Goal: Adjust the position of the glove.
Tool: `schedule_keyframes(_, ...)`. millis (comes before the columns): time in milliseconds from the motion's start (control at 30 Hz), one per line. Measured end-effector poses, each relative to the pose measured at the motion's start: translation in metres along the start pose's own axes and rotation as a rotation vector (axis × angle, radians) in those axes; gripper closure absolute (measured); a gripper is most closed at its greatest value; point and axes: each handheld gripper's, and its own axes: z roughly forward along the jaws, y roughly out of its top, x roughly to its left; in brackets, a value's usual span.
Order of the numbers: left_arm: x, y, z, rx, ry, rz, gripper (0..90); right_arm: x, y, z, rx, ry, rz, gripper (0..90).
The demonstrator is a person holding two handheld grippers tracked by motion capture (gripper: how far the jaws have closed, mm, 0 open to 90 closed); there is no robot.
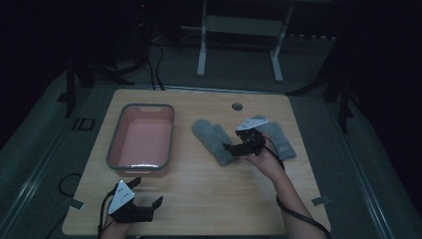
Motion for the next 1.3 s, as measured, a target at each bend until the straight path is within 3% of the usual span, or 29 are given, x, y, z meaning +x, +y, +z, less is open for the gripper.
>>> schedule_keyframes(233,-0.001,0.0,0.0,-0.001,-0.005,0.009,0.2,0.003,0.013,0.031,0.042,0.033,-0.065,32.1)
schedule_keyframes(467,-0.001,0.0,-0.001,-0.001,-0.01,0.002,0.2,0.002,0.02,0.063,0.107,0.022,-0.115,42.1)
schedule_keyframes(767,0.0,-0.001,-0.001,-0.002,-0.014,-0.004,0.2,-0.004,0.017,0.092,0.199,0.034,-0.136,44.6)
schedule_keyframes(900,0.0,-0.001,-0.001,0.0,-0.017,-0.003,0.2,-0.006,0.013,0.097,0.218,0.056,-0.134,52.5)
schedule_keyframes(1033,-0.001,-0.001,-0.001,0.001,-0.017,-0.001,0.2,-0.005,0.009,0.096,0.198,0.094,-0.153,70.6)
schedule_keyframes(1100,0.0,-0.001,-0.001,-0.003,-0.016,-0.004,0.2,-0.003,0.01,0.096,0.205,0.084,-0.136,76.1)
schedule_keyframes(1267,-0.001,-0.001,-0.001,0.0,-0.019,-0.006,0.2,0.001,0.014,0.091,0.208,0.052,-0.05,79.3)
schedule_keyframes(1300,-0.001,-0.001,-0.001,0.001,-0.019,-0.004,0.2,0.001,0.014,0.088,0.207,0.048,-0.01,79.8)
